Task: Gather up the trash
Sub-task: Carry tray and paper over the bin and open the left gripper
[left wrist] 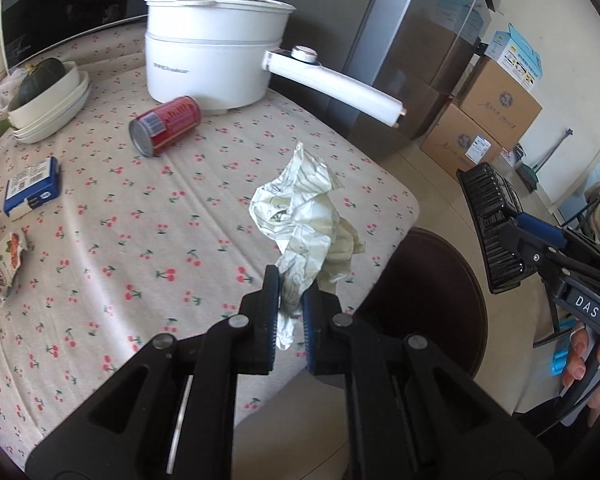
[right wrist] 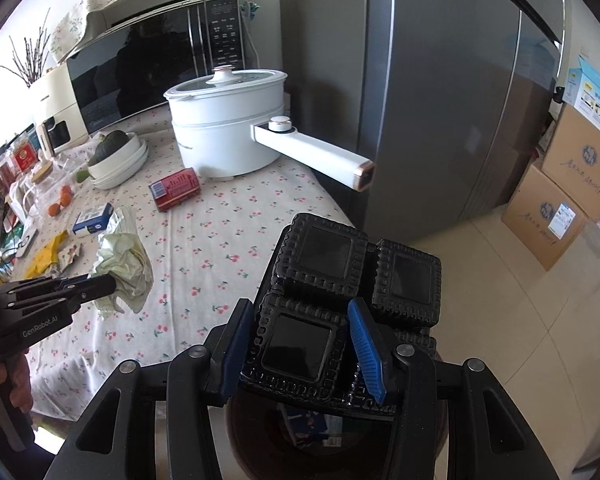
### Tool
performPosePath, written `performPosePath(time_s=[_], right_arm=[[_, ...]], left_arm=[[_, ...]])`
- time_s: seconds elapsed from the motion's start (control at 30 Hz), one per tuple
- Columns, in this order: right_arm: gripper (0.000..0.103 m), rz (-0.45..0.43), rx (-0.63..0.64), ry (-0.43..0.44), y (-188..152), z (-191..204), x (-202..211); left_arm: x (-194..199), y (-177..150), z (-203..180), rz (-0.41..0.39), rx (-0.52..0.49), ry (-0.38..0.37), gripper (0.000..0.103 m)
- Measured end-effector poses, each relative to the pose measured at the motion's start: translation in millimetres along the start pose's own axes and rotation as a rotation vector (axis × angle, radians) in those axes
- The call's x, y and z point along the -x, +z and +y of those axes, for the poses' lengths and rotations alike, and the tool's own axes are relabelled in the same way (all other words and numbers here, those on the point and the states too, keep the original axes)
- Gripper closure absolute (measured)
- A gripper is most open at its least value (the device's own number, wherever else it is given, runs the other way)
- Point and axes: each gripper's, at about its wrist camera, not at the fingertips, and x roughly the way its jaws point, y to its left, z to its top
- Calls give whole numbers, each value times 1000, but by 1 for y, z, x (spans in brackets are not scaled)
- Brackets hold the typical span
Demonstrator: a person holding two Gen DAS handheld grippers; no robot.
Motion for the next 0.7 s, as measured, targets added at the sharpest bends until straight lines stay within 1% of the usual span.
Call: performPosePath(time_s=[0.2,0.37,0.57,0.7], right_arm=[[53,24,-38,-45,-16,-35,5],[53,37,-72,-71,-26,-58,9],[53,53,-103,-100,-34,-79,11],[53,62,-116,-111,-37,-86,10]], left_arm=[[-24,-8,-48,47,-82,-50,91],[-44,-19,-78,99,-143,-80,91],[-67,-31,-95,160,-197,-81,91],[-72,-35,-98,170,-222,-64,90]])
